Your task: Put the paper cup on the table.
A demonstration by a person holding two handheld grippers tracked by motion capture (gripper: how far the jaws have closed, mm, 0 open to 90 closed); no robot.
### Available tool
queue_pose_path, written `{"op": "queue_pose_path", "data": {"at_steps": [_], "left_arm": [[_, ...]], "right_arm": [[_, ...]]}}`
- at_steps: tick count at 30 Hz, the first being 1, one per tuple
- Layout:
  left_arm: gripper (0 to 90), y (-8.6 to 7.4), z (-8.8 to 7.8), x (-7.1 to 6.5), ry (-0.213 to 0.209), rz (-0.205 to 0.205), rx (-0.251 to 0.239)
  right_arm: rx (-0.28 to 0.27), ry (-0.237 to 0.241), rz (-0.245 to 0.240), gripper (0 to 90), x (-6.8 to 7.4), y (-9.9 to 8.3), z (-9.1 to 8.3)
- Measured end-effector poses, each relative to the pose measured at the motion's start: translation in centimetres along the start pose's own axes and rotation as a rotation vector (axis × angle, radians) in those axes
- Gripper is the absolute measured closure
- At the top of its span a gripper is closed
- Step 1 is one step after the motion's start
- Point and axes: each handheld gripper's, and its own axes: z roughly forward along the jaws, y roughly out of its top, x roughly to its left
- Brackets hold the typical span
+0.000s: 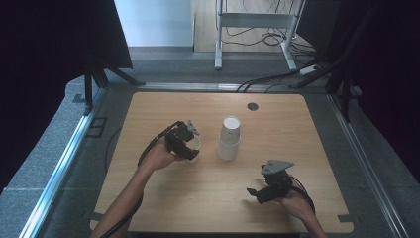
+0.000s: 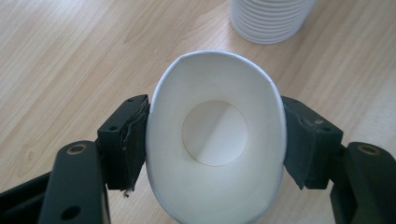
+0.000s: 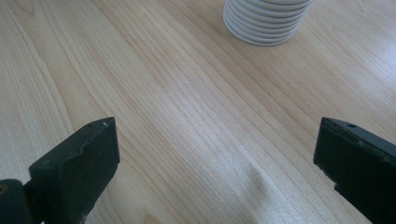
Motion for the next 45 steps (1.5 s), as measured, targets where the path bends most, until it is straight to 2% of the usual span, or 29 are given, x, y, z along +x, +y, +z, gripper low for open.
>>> {"op": "queue_pose_path", "data": {"at_steps": [11,25,26,30,38,45], "left_arm": [[29.5,1.0,1.7,0.4,0.012,-0.008,0.040],[24.2,1.4,2.6,0.3,0.004,-0.026,0.040],[23.0,1.4,2.7,0.2,0.004,-0.040,0.029],[13.4,1.4,2.8,0.2,0.007,-0.050,0.019],[8.2,0.9,1.6,0.4,-0.028,-0.113,-0.078],[7.5,0.5,0.6,-0.2,-0.037,-0.110,-0.138]], "right_arm": [[0.016,0.001,0.006,1.4,-0.1,-0.2,0.2],[0.036,0.007,-0.001,2.3,-0.1,-0.3,0.5],[0.035,0.008,0.001,2.3,-0.1,-0.3,0.5],[0.031,0.009,0.004,2.3,-0.1,-0.4,0.5],[0.027,0.008,0.007,2.5,-0.1,-0.4,0.5],[0.021,0.009,0.015,2.6,-0.2,-0.4,0.5]]}}
